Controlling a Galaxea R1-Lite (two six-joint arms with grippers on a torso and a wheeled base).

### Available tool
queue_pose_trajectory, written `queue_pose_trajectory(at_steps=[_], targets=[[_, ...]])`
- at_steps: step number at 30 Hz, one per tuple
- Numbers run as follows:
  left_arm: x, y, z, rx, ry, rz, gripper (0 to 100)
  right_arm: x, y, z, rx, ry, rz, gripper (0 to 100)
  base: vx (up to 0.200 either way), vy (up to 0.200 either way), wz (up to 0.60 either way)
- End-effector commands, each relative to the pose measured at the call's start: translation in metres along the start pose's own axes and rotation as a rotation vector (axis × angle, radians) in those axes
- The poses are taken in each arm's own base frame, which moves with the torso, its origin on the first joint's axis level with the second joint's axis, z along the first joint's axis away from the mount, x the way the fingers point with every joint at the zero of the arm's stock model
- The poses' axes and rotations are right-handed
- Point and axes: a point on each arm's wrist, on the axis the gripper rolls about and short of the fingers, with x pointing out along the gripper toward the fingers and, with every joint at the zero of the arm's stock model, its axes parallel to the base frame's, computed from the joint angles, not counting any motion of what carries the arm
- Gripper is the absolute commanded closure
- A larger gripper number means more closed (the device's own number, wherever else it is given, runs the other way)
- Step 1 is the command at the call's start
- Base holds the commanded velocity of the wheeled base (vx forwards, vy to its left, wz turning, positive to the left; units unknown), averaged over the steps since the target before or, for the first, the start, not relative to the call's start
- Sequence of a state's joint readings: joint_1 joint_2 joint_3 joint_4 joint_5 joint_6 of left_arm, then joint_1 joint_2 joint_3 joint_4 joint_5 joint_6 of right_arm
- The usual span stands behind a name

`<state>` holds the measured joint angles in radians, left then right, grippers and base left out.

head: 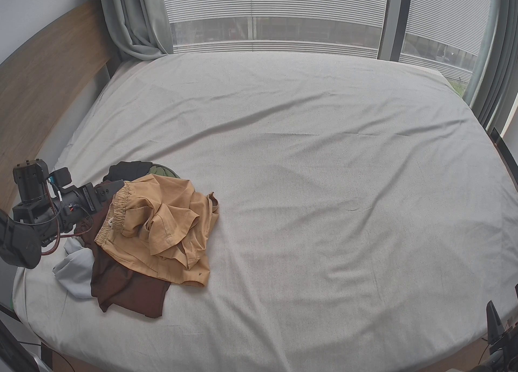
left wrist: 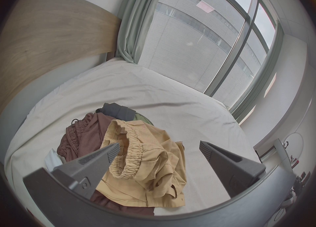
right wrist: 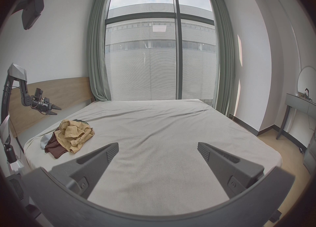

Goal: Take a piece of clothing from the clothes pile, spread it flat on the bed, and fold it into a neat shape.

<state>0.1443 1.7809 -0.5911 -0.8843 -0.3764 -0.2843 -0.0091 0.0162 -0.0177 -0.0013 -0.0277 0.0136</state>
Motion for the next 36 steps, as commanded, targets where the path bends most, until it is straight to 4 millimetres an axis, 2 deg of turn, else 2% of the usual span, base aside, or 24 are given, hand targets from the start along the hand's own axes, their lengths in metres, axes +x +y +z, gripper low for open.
queue_pose_trajectory(at_steps=[1,9,16,36], targets=[[0.008,0.009,-0.008,-0.02,0.036,0.014,0,0.0,0.0,-0.005,0.002,0.006,0.0,0,0.0,0.0,0.0],[0.024,0.023,-0.022,-0.039,0.079,0.006,0,0.001,0.0,-0.005,0.005,0.007,0.0,0,0.0,0.0,0.0],[0.035,0.032,-0.026,-0.048,0.083,-0.004,0,0.0,0.0,-0.005,0.005,0.006,0.0,0,0.0,0.0,0.0],[0.061,0.038,-0.033,-0.087,0.12,-0.088,0,0.001,0.0,-0.005,0.003,0.007,0.0,0,0.0,0.0,0.0]])
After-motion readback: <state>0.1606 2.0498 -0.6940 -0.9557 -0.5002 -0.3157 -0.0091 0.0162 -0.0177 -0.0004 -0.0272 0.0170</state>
